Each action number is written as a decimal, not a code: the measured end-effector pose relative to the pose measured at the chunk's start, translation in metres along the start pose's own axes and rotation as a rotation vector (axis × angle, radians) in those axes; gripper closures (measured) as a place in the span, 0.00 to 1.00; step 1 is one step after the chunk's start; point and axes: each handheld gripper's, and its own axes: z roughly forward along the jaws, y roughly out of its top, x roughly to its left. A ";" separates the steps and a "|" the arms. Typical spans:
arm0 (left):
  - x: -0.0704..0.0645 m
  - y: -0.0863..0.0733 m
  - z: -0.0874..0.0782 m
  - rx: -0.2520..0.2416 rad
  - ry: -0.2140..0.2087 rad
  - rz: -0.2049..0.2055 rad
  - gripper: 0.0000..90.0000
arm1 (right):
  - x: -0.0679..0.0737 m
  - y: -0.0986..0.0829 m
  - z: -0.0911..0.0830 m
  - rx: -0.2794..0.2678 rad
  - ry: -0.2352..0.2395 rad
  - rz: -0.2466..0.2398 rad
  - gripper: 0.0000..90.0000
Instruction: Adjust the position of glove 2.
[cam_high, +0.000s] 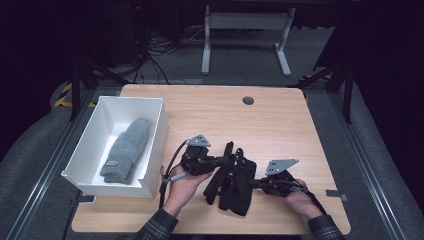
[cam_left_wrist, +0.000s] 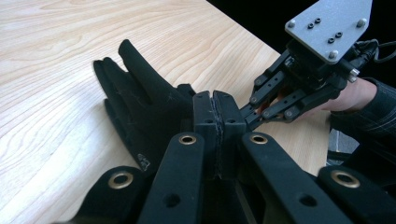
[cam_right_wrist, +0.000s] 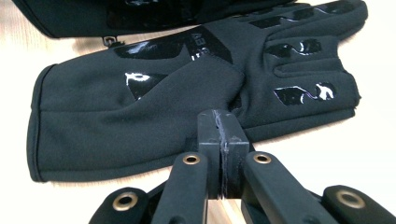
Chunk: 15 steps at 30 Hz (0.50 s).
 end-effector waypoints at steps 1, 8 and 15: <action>0.000 0.000 0.002 0.003 -0.002 -0.005 1.00 | 0.000 0.001 0.002 -0.002 0.000 -0.006 1.00; -0.001 0.003 0.018 0.026 -0.012 0.008 1.00 | 0.003 0.009 0.011 -0.004 0.004 -0.019 1.00; -0.005 0.004 0.032 0.059 -0.025 0.018 1.00 | 0.005 0.016 0.019 -0.006 -0.002 -0.027 1.00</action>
